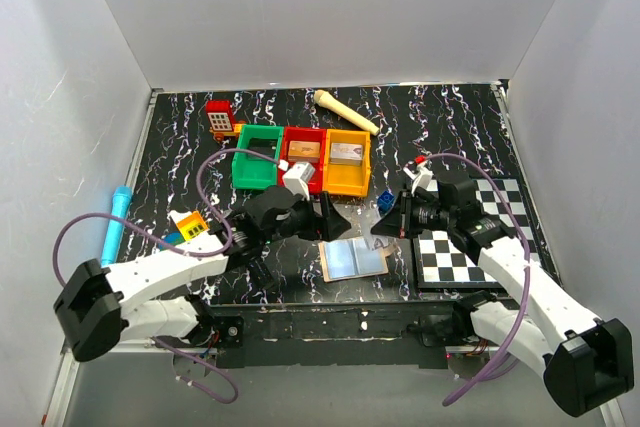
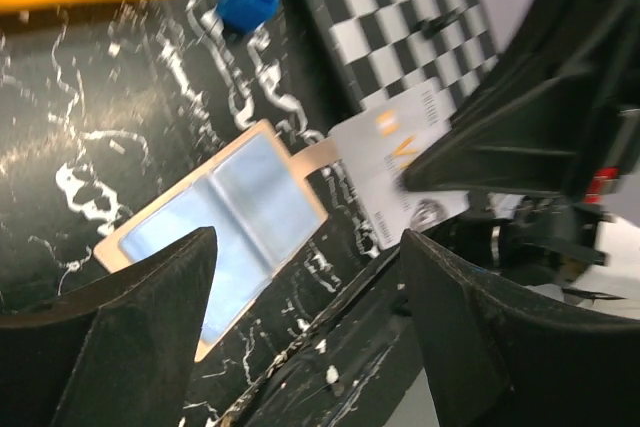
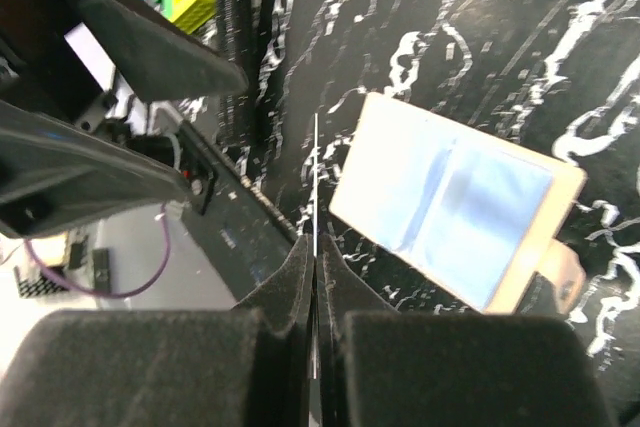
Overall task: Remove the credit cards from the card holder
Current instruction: Place the credit card in the storage box.
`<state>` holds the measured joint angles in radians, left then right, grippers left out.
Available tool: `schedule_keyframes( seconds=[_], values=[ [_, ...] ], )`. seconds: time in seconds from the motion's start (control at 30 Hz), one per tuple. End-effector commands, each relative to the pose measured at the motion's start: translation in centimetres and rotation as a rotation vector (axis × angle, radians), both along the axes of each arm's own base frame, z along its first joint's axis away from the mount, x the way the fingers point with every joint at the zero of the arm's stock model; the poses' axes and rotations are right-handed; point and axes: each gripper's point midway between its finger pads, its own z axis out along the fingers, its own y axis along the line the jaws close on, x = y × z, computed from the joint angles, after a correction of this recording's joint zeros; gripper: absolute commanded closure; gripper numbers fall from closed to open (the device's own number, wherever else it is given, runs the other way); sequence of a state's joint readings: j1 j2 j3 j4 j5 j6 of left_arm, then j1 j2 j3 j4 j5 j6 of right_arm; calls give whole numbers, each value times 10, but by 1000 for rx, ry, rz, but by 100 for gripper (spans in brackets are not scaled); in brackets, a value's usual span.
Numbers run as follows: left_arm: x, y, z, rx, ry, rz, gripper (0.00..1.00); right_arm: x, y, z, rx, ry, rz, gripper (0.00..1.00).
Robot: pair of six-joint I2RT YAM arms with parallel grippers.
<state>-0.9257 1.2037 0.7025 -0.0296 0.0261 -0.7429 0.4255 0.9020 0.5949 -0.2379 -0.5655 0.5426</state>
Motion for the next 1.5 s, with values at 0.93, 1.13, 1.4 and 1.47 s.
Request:
schedule_keyframes(
  seconds=[0.93,1.13,1.4,1.47],
  values=[
    [-56,-5,83,-433,-237,-516,45,-72,47,84,200,-51,522,99],
    [-61,-5,87,-457,-243,-540,58,-74,49,83,196,-48,542,99],
    [-64,-6,85,-460,-225,-558,76,-75,51,83,188,-45,554,99],
    [-64,-6,84,-461,-223,-559,77,-75,51,83,188,-47,559,99]
  ],
)
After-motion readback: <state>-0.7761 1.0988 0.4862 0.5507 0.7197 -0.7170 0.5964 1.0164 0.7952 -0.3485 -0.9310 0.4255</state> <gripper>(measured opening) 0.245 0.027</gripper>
